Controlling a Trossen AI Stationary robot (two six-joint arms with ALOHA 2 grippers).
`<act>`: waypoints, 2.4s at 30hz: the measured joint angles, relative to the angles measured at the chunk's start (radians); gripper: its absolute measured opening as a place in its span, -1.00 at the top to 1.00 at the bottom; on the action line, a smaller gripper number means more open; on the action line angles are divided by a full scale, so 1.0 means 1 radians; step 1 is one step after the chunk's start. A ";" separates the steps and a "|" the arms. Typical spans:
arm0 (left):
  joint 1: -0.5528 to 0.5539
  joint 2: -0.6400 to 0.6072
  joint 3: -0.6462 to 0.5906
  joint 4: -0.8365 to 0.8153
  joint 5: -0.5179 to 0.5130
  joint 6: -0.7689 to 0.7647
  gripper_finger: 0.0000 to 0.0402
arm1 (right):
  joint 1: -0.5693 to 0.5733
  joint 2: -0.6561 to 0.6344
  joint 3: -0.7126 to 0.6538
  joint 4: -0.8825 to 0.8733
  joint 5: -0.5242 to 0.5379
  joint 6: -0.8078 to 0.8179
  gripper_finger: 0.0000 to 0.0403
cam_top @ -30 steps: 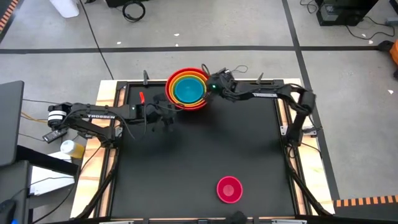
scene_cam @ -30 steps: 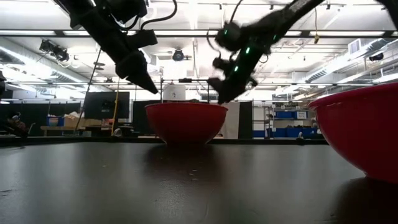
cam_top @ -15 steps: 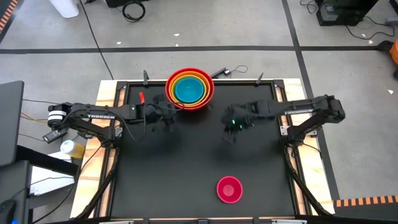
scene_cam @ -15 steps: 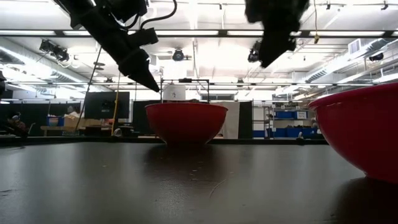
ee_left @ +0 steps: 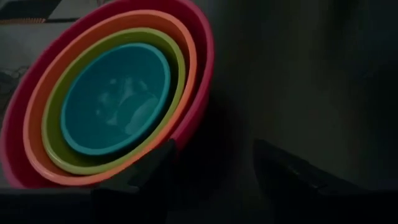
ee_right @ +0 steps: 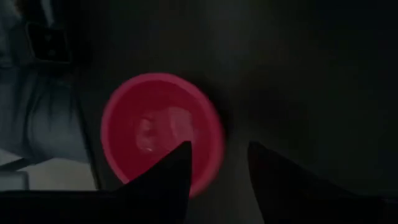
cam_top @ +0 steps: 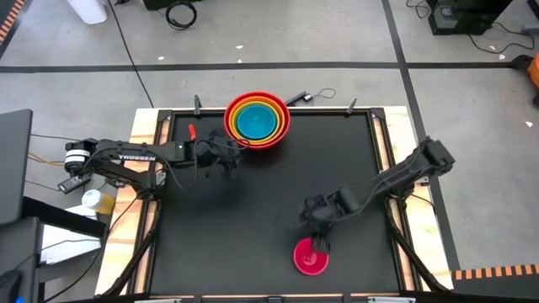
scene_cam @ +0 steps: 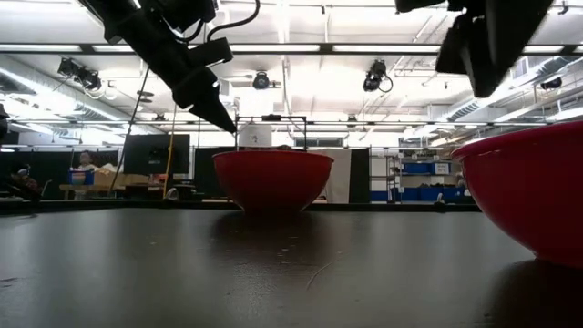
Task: Nest bowls inside each other
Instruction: Stack the pink bowl on top of the blue bowl
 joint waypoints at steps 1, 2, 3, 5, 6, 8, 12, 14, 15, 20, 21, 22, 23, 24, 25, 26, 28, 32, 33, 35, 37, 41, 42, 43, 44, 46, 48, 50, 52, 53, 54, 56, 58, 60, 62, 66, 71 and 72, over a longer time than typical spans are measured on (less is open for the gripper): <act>0.000 0.000 0.000 0.003 0.000 0.009 -0.07 | 0.011 0.022 0.000 0.026 -0.009 0.004 0.19; 0.000 0.000 0.000 0.009 0.000 0.017 -0.07 | 0.020 0.044 0.000 0.052 -0.026 0.004 0.19; 0.000 0.000 0.000 0.017 0.001 0.022 -0.07 | 0.028 0.065 0.000 0.074 -0.049 -0.001 0.19; 0.000 0.000 0.000 0.036 0.001 0.024 -0.07 | 0.038 0.107 0.000 0.093 -0.087 -0.029 0.19; 0.000 0.000 0.000 0.043 0.001 0.024 -0.07 | 0.040 0.127 0.000 0.092 -0.095 -0.041 0.19; 0.000 0.000 0.000 0.047 0.001 0.024 -0.07 | 0.038 0.159 0.000 0.074 -0.093 -0.052 0.19; 0.000 0.000 0.000 0.050 0.001 0.025 -0.07 | 0.019 0.209 0.000 0.056 -0.090 -0.070 0.19; 0.000 0.000 0.000 0.050 0.001 0.026 -0.07 | 0.016 0.229 0.000 0.060 -0.090 -0.099 0.20; 0.000 0.000 0.000 0.050 0.001 0.026 -0.07 | 0.013 0.237 0.000 0.061 -0.093 -0.109 0.21; 0.000 0.000 0.000 0.050 0.001 0.026 -0.07 | 0.000 0.227 0.000 0.040 -0.048 -0.112 0.34; 0.000 0.000 0.000 0.050 0.001 0.026 -0.07 | -0.004 0.218 0.000 0.034 -0.020 -0.112 0.36; 0.000 0.000 0.000 0.051 0.001 0.026 -0.07 | -0.007 0.206 0.000 0.029 0.015 -0.112 0.38; 0.000 0.000 0.000 0.050 0.001 0.026 -0.07 | -0.011 0.196 0.000 0.025 0.062 -0.112 0.40; 0.000 0.000 0.000 0.050 0.001 0.027 -0.07 | -0.015 0.186 0.000 0.017 0.117 -0.112 0.41; 0.000 0.000 0.000 0.051 0.001 0.027 -0.07 | -0.019 0.174 0.000 0.006 0.181 -0.111 0.42; 0.000 0.000 0.000 0.050 0.001 0.026 -0.07 | -0.023 0.163 0.000 -0.008 0.255 -0.106 0.43; 0.000 0.000 0.000 0.050 0.001 0.027 -0.07 | -0.033 0.136 0.000 -0.040 0.416 -0.081 0.43; 0.000 0.000 0.000 0.050 0.001 0.025 -0.07 | -0.052 0.087 0.000 -0.096 0.535 -0.032 0.43; 0.000 0.000 0.000 0.052 0.001 0.021 -0.07 | -0.056 0.078 0.000 -0.102 0.526 -0.022 0.42; 0.001 0.003 0.000 0.074 0.053 -0.004 -0.07 | -0.063 0.064 0.000 -0.118 0.494 0.030 0.41; 0.001 0.018 0.001 0.136 0.190 -0.028 -0.07 | -0.075 0.058 0.000 -0.150 0.454 0.096 0.38; -0.022 0.075 -0.010 0.319 0.482 -0.053 -0.07 | -0.097 0.058 -0.007 -0.240 0.431 0.197 0.28; -0.032 0.093 -0.014 0.356 0.517 -0.062 -0.07 | -0.101 0.058 -0.015 -0.260 0.441 0.212 0.25; -0.043 0.114 -0.015 0.392 0.536 -0.075 -0.07 | -0.106 0.058 -0.024 -0.269 0.444 0.213 0.23; -0.055 0.136 -0.015 0.428 0.543 -0.083 -0.07 | -0.110 0.058 -0.034 -0.268 0.431 0.205 0.21; -0.077 0.177 -0.015 0.486 0.543 -0.099 -0.07 | -0.117 0.058 -0.055 -0.259 0.383 0.185 0.20; -0.102 0.225 -0.015 0.552 0.543 -0.101 -0.07 | -0.119 0.058 -0.078 -0.245 0.351 0.180 0.20; -0.125 0.274 -0.016 0.603 0.543 -0.100 -0.07 | -0.123 0.058 -0.101 -0.219 0.328 0.176 0.20; -0.142 0.318 -0.016 0.668 0.544 -0.100 -0.07 | -0.124 0.058 -0.117 -0.211 0.311 0.175 0.19; -0.148 0.339 -0.016 0.702 0.544 -0.100 -0.07 | -0.124 0.058 -0.124 -0.209 0.306 0.176 0.19; -0.153 0.358 -0.016 0.732 0.543 -0.100 -0.07 | -0.124 0.058 -0.129 -0.207 0.300 0.176 0.19; -0.158 0.391 -0.016 0.772 0.543 -0.104 -0.07 | -0.124 0.058 -0.132 -0.214 0.291 0.177 0.20; -0.158 0.420 -0.016 0.819 0.543 -0.137 -0.07 | -0.120 0.054 -0.132 -0.210 0.288 0.177 0.20; -0.158 0.451 -0.016 0.879 0.544 -0.177 -0.07 | -0.116 0.040 -0.132 -0.217 0.261 0.173 0.20; -0.158 0.491 -0.016 0.954 0.544 -0.236 -0.07 | -0.114 0.012 -0.132 -0.246 0.225 0.155 0.20; -0.158 0.597 -0.016 1.163 0.544 -0.349 -0.07 | -0.109 -0.088 -0.132 -0.290 0.242 0.163 0.23; -0.158 0.709 0.024 1.253 0.544 -0.392 -0.07 | -0.090 -0.237 -0.135 -0.251 0.346 0.224 0.30; -0.160 0.729 0.043 1.245 0.544 -0.404 -0.07 | -0.086 -0.261 -0.140 -0.241 0.376 0.243 0.32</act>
